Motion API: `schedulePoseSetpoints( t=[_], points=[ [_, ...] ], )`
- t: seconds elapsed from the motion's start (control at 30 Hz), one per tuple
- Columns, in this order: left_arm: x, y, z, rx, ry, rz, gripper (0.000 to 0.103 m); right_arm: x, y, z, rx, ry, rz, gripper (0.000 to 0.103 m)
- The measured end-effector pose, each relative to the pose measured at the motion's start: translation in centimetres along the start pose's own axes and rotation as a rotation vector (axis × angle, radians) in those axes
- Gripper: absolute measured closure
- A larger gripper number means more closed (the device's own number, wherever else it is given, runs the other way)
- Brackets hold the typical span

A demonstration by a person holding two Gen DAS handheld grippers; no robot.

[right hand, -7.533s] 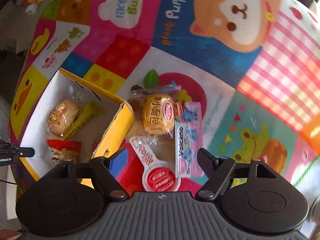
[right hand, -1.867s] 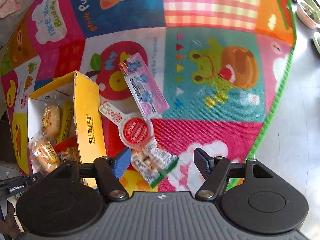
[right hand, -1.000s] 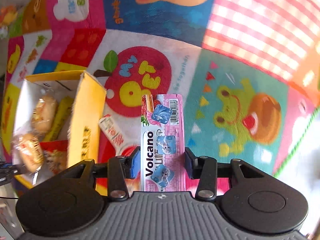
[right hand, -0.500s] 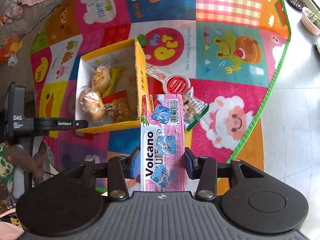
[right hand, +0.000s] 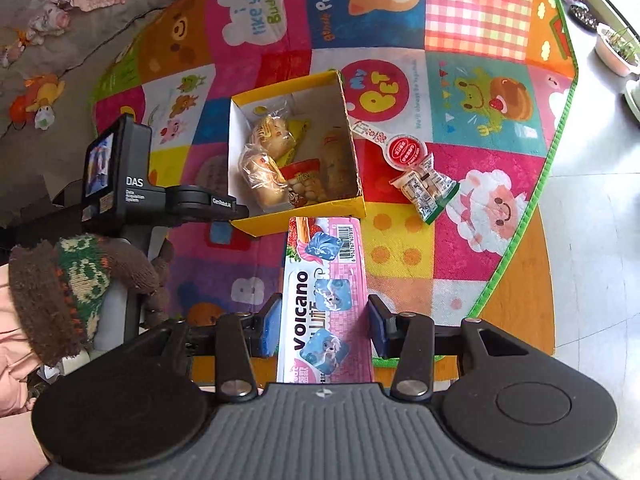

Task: Organize objects
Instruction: 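Carry the pink Volcano pack to the box with the right gripper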

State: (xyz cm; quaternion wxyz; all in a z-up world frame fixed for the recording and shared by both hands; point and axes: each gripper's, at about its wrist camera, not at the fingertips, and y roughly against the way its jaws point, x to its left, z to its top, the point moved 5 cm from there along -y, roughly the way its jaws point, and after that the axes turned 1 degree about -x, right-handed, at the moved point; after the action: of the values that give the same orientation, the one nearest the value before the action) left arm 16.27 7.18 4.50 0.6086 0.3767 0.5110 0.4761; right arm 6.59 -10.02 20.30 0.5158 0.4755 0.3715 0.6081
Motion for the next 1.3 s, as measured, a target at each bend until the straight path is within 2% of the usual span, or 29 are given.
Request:
schedulePoseSetpoints(
  t=[0.2,0.53,0.83,1.1,1.3],
  points=[
    [0.5,0.2,0.1,0.001,0.017,-0.031,0.094,0.7,0.7,1.3,-0.008,-0.003,0.005,0.060],
    [0.7,0.2,-0.1,-0.008,0.035,-0.051,0.093,3.1,-0.4,3.3,0.014,0.086,0.000,0.060],
    [0.7,0.1,-0.1,-0.004,0.044,-0.046,0.093,2.0,-0.6,6.0,-0.011,0.039,-0.011,0.060],
    [0.9,0.0,-0.2,-0.011,0.069,-0.058,0.093,1.9,-3.3,9.3,0.025,-0.018,-0.002,0.060],
    [0.9,0.0,0.0,-0.003,0.078,-0.051,0.093,3.1,-5.8,11.7,0.027,-0.005,-0.012,0.060]
  ],
)
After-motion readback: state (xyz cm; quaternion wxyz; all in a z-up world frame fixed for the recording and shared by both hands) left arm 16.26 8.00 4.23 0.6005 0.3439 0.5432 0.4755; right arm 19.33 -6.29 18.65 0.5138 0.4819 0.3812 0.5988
